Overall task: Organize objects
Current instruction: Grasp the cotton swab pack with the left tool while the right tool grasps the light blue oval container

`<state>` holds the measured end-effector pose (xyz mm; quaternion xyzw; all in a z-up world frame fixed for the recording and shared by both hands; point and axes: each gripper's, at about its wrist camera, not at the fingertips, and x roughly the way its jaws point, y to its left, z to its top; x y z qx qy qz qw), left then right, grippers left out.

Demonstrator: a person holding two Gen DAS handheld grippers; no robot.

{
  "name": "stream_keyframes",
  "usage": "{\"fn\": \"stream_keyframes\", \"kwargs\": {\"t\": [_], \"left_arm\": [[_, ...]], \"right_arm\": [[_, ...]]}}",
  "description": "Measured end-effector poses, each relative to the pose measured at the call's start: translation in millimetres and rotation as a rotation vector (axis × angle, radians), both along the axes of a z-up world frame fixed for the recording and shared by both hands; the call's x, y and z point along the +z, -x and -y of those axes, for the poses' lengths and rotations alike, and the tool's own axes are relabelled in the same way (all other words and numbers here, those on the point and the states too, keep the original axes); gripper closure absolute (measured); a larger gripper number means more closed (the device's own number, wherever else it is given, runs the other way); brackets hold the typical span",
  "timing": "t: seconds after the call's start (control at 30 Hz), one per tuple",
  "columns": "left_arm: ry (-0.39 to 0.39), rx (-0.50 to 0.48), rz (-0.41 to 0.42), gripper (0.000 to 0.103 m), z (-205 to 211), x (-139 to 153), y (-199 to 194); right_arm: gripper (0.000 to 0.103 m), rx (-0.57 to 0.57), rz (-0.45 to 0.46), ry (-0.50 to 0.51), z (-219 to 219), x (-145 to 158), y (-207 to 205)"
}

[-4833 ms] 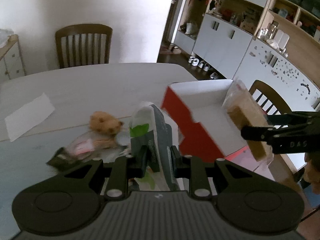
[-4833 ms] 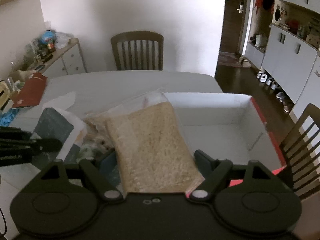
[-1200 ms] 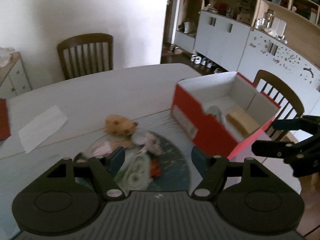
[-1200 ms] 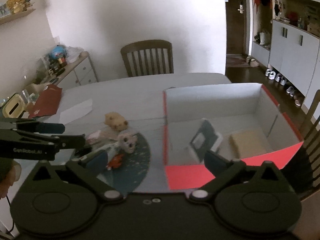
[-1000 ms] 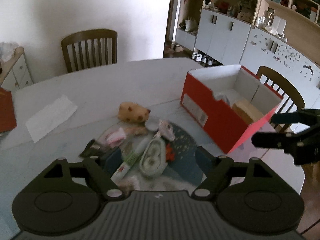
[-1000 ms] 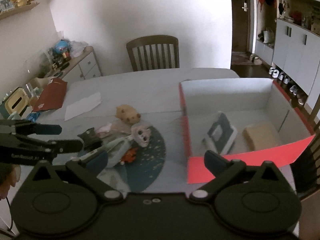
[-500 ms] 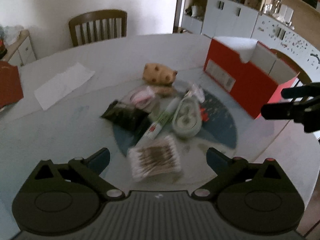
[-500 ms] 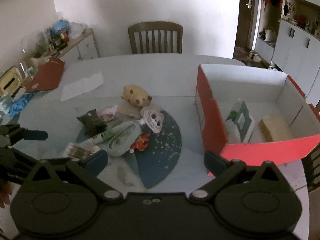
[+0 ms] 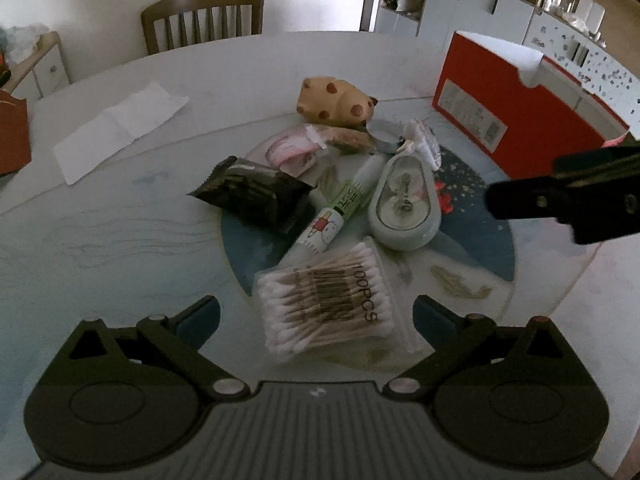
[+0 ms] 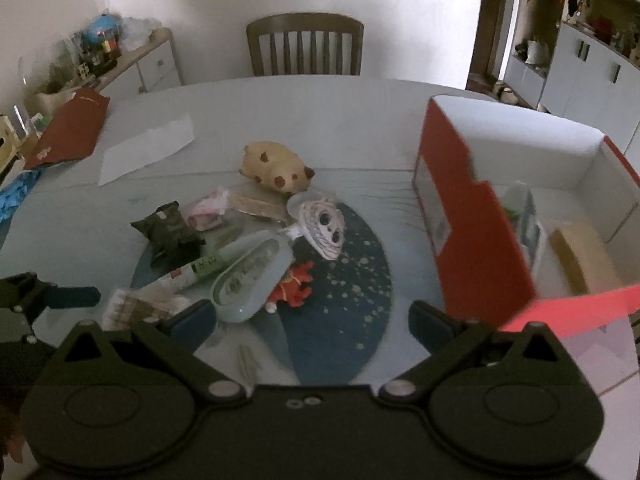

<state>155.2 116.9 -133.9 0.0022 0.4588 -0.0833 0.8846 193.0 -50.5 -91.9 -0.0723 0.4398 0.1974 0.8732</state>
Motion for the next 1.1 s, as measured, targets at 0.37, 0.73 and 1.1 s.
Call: {"fn": "stream_keyframes", "kwargs": {"t": [0.37,0.73,1.1], "left_arm": [[-0.044,0.018,0.006,0.000,3.4,-10.5,-3.3],[-0.029,0.006,0.015,0.000,-1.0,-12.4,-1.3],[-0.031,-0.025,0.033,0.024,1.1,-8.0,7.3]], "right_arm": [[0.003,0.066,-0.040,0.031,-36.4,-23.1,-18.2],[0.011,0.096,-0.054,0.119,-65.7,-38.7,-25.9],[0.031,0.104,-0.046,0.180,-77.1,-44.2,-25.0]]}}
